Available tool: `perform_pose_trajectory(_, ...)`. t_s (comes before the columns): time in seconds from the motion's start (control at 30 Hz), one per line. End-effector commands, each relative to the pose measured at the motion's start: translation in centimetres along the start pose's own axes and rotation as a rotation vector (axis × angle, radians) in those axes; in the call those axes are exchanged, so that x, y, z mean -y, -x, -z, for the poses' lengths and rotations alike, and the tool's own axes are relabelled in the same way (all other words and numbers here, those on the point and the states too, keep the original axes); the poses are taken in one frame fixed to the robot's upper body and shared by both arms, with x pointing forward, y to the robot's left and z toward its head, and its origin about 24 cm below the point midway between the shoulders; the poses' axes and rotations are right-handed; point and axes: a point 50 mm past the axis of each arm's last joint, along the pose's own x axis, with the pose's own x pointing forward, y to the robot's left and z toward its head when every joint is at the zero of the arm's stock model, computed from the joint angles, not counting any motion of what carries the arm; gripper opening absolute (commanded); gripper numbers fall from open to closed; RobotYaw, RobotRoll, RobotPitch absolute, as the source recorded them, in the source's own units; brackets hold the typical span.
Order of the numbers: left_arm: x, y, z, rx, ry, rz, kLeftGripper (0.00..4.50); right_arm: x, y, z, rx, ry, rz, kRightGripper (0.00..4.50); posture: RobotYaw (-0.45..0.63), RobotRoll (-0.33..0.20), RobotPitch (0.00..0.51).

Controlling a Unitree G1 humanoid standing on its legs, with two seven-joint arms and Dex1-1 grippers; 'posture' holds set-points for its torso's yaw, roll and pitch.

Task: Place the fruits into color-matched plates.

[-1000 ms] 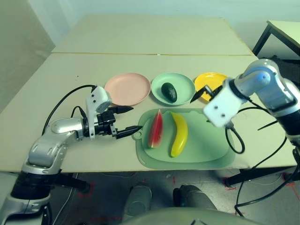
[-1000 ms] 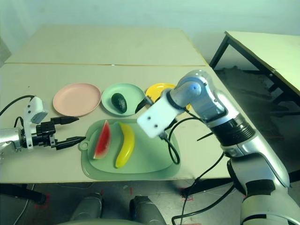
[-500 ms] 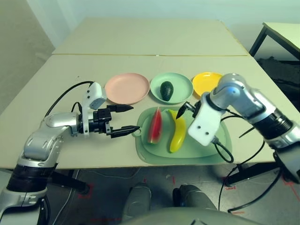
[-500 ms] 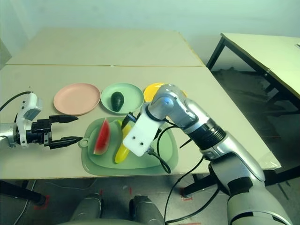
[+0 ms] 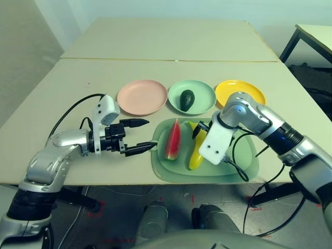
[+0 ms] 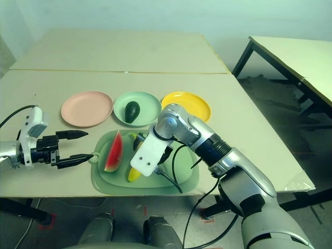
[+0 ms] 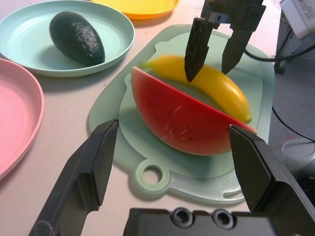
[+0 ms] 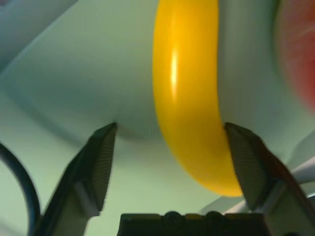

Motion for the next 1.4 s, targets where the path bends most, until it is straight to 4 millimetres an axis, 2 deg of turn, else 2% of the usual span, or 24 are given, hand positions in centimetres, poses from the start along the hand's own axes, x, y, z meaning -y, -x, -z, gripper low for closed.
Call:
perform_pose_trajectory(0.03,-0.1,-0.3,-0.5,0.023,-0.006,0.004,4.5,-1.4,-0.2,0.1,0.02,-0.069,-0.062,3.13,0.15,0.0,0.085)
perform_pose_trajectory(0.17,-0.1,-0.3,-0.6,0.017,-0.005,0.009,4.5,-1.9,0.2,0.3,0.023,-0.114,-0.059,1.68,0.14,0.0,0.086)
perform_pose_trajectory(0.37,-0.2,-0.4,-0.5,0.011,-0.005,0.013,4.5,-1.0,2.1,1.3,0.008,-0.192,0.023,1.67,0.13,0.0,0.086)
perform_pose_trajectory(0.53,-0.5,-0.3,-1.0,0.061,-0.006,-0.009,4.5,0.1,5.9,4.8,-0.064,-0.36,0.155,1.67,0.13,0.0,0.088)
perform_pose_trajectory(0.67,-1.2,0.0,-1.9,0.114,-0.022,-0.065,4.5,1.1,9.4,7.6,-0.147,-0.51,0.331,1.67,0.14,0.0,0.092)
perform_pose_trajectory(0.77,-1.6,-0.3,-2.1,0.124,-0.007,-0.109,4.5,0.9,10.6,9.7,-0.223,-0.62,0.43,1.67,0.13,0.0,0.092)
perform_pose_trajectory(0.9,-2.1,-0.8,-2.0,0.104,-0.011,-0.15,4.5,-0.4,10.3,12.0,-0.308,-0.761,0.488,1.67,0.13,0.0,0.091)
perform_pose_trajectory(1.07,-2.1,-1.1,-2.3,0.11,-0.013,-0.154,4.5,-2.3,8.9,13.8,-0.4,-0.888,0.531,1.67,0.12,0.0,0.087)
perform_pose_trajectory(1.33,-1.9,-1.3,-2.3,0.107,-0.022,-0.144,4.5,-4.0,6.5,14.7,-0.451,-0.967,0.537,1.67,0.13,0.0,0.087)
perform_pose_trajectory(1.37,-1.8,-1.3,-2.2,0.105,-0.024,-0.144,4.5,-4.0,6.4,14.8,-0.456,-0.968,0.543,2.43,0.13,0.0,0.087)
perform_pose_trajectory(1.4,-1.9,-1.3,-2.2,0.102,-0.027,-0.145,4.5,-4.0,6.3,14.8,-0.454,-0.971,0.552,2.65,0.13,0.0,0.087)
